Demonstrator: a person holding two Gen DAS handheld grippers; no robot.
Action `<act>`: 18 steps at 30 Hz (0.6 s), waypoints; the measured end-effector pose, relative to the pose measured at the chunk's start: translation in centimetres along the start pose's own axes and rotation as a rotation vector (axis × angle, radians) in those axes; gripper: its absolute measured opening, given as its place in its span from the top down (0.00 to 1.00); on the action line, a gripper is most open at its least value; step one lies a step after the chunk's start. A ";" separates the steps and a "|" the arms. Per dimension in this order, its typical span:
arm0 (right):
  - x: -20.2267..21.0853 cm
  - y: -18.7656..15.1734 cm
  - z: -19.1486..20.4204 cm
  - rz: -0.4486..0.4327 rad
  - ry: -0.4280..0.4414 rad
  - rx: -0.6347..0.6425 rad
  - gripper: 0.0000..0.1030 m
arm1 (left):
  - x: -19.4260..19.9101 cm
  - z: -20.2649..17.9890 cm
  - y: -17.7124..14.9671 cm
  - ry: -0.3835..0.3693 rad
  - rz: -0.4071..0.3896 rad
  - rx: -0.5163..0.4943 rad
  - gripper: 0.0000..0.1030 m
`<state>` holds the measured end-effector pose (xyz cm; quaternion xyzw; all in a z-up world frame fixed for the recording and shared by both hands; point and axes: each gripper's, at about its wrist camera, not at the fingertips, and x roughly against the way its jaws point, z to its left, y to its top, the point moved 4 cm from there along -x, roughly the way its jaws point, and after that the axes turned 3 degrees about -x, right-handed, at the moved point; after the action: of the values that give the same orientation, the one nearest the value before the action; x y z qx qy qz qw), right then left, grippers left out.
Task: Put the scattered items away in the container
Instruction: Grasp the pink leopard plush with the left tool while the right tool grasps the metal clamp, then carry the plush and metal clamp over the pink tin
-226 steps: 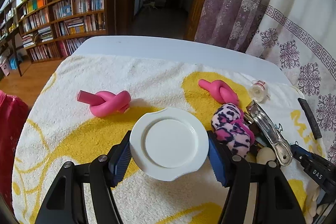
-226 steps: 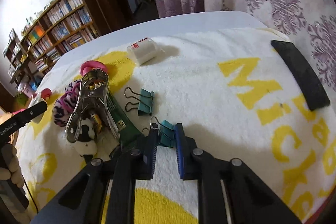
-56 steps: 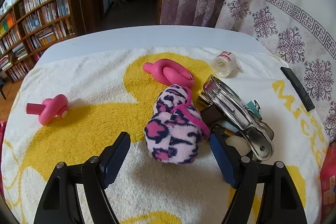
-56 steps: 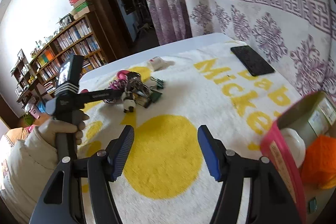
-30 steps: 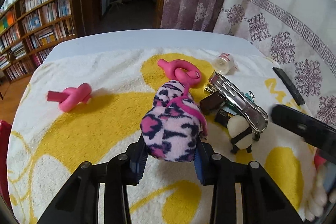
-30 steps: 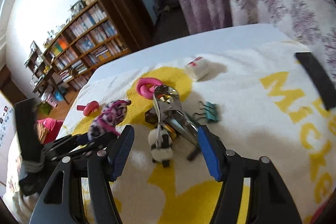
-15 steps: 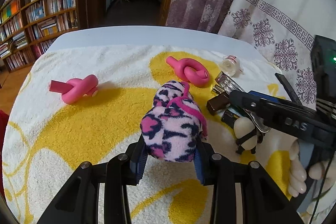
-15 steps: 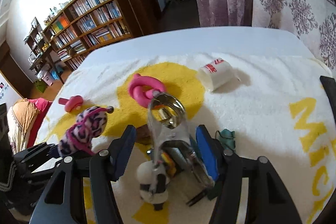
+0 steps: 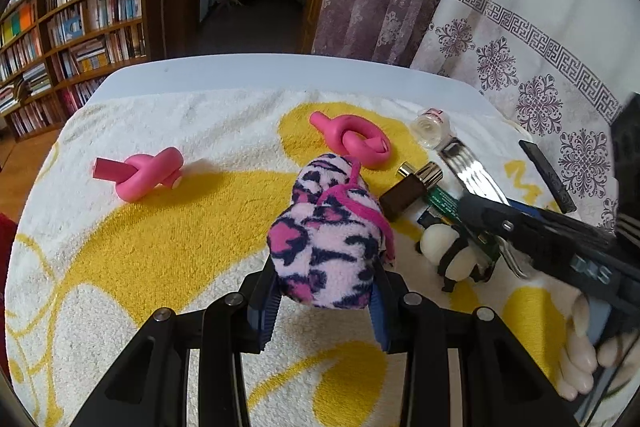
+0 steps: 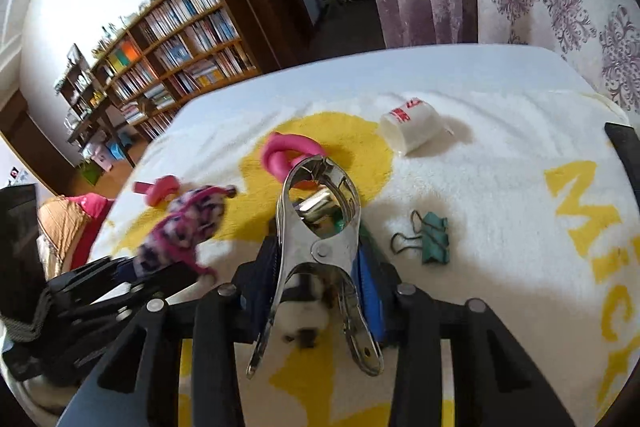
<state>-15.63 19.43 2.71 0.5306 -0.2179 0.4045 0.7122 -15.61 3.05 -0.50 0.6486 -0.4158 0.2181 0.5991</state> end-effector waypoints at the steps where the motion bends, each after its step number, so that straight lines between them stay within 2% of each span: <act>1: 0.5 -0.2 0.2 -0.010 0.003 -0.002 0.59 | 0.2 -0.1 0.0 -0.002 -0.004 -0.002 0.62; 5: 2.8 -0.8 0.3 -0.045 -0.011 -0.021 0.59 | 1.0 -0.9 0.2 -0.015 -0.022 -0.020 0.62; 13: 7.0 -3.1 0.5 -0.114 -0.096 -0.009 0.59 | 2.0 -3.4 -0.1 -0.039 -0.037 -0.071 0.62; 18: 10.3 -5.2 -0.5 -0.148 -0.102 -0.056 0.59 | 2.9 -5.1 -0.3 -0.060 -0.055 -0.110 0.62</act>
<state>-5.50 22.83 7.13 0.5449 -0.2253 0.3172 0.7428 -12.62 7.13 2.58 0.6322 -0.4268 0.1590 0.6268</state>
